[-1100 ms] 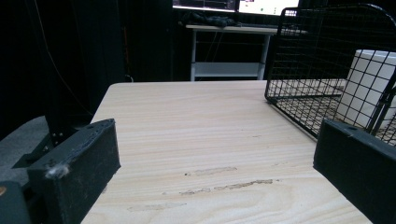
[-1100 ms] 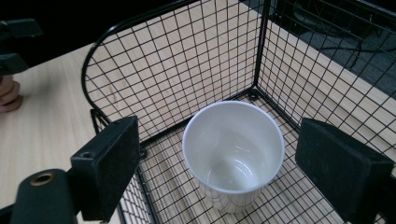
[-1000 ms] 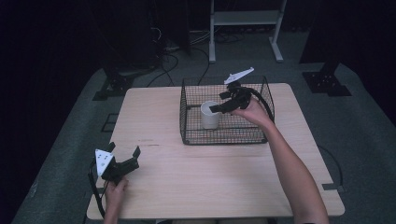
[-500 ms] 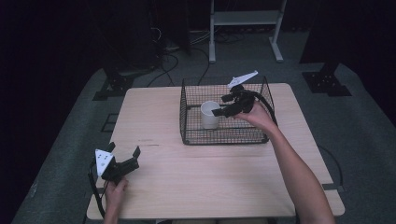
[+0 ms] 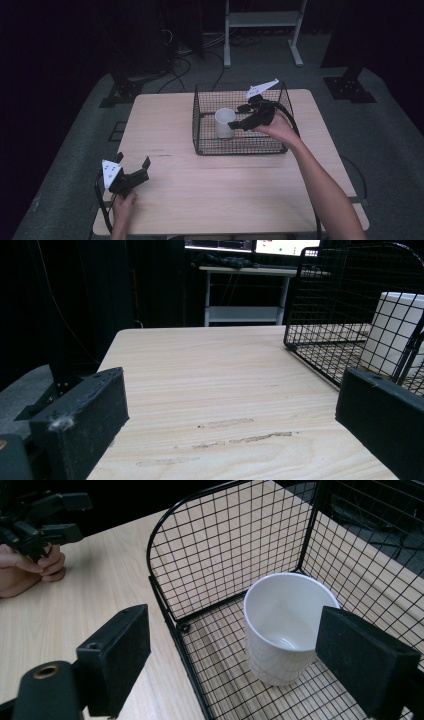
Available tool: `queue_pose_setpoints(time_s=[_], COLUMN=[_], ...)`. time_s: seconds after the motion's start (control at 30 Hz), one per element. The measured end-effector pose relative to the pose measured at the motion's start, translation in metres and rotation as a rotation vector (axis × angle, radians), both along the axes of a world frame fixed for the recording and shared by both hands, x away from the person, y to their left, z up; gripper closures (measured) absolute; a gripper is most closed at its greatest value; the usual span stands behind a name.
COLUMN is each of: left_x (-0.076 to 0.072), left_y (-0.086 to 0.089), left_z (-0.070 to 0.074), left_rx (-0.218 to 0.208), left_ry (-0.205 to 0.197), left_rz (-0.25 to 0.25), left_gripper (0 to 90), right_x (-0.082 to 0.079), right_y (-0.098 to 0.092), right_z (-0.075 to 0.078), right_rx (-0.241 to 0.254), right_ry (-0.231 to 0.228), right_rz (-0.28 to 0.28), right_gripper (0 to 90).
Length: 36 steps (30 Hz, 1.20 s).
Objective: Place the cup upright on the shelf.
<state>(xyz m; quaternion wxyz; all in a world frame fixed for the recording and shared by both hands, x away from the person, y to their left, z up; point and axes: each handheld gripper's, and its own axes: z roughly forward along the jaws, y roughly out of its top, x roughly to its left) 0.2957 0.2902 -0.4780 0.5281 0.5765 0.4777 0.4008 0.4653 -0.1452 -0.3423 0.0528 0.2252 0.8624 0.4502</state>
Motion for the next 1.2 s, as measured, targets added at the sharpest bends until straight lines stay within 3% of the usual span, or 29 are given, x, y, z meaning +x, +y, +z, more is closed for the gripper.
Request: queue_pose_setpoints(time_s=[1.2], left_x=[0.000], left_y=[-0.001], left_z=[0.000], left_rx=[0.011], left_ry=[-0.002], left_rz=[-0.003], left_gripper=[0.0], right_x=[-0.047], right_y=[-0.034], right_z=[-0.009], right_rx=[0.012], right_ry=[-0.015], right_rz=[0.021], right_gripper=[13.3])
